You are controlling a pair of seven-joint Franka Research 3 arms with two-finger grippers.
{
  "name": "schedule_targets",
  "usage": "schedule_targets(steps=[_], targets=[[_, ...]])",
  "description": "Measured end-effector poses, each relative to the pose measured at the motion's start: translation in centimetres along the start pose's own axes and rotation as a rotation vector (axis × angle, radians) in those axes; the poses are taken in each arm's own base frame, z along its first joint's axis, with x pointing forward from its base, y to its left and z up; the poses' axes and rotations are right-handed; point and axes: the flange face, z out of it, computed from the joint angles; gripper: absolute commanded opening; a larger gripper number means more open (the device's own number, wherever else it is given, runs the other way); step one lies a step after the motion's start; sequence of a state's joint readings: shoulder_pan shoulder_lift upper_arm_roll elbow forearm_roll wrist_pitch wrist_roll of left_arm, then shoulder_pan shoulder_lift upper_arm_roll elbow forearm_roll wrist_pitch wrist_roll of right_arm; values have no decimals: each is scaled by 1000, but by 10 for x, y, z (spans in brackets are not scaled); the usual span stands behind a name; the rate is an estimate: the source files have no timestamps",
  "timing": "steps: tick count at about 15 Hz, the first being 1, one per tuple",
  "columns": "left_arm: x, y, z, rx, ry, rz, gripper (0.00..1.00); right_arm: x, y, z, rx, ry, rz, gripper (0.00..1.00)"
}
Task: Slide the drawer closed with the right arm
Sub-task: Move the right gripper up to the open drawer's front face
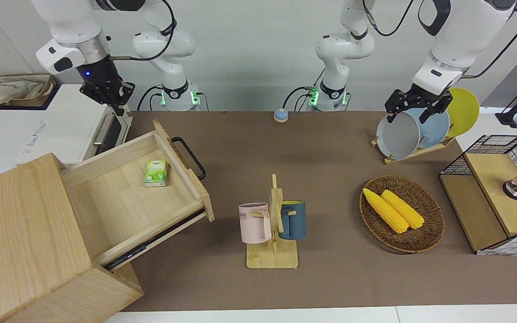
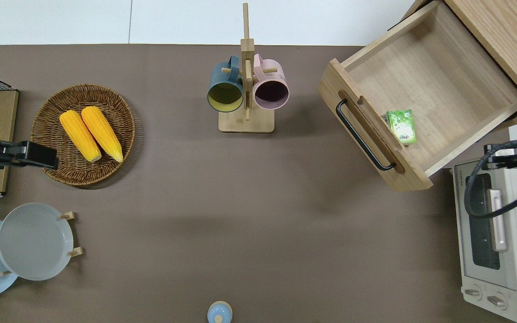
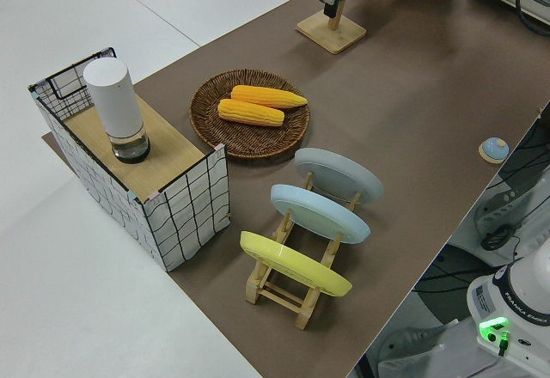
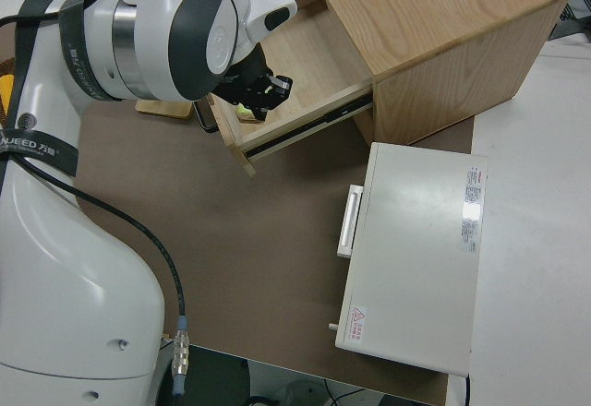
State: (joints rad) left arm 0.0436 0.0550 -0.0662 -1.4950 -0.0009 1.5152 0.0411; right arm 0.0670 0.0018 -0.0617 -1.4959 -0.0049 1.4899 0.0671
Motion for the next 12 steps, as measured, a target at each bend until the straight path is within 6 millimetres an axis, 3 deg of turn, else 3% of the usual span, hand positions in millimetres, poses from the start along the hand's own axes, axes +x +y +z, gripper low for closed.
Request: schedule_targets(steps=[4, 12], targets=[[0, 0, 0, 0, 0, 0, 993, -7, -21, -14, 0, 0, 25, 0], [0, 0, 0, 0, 0, 0, 993, -34, -130, -29, 4, 15, 193, 0]])
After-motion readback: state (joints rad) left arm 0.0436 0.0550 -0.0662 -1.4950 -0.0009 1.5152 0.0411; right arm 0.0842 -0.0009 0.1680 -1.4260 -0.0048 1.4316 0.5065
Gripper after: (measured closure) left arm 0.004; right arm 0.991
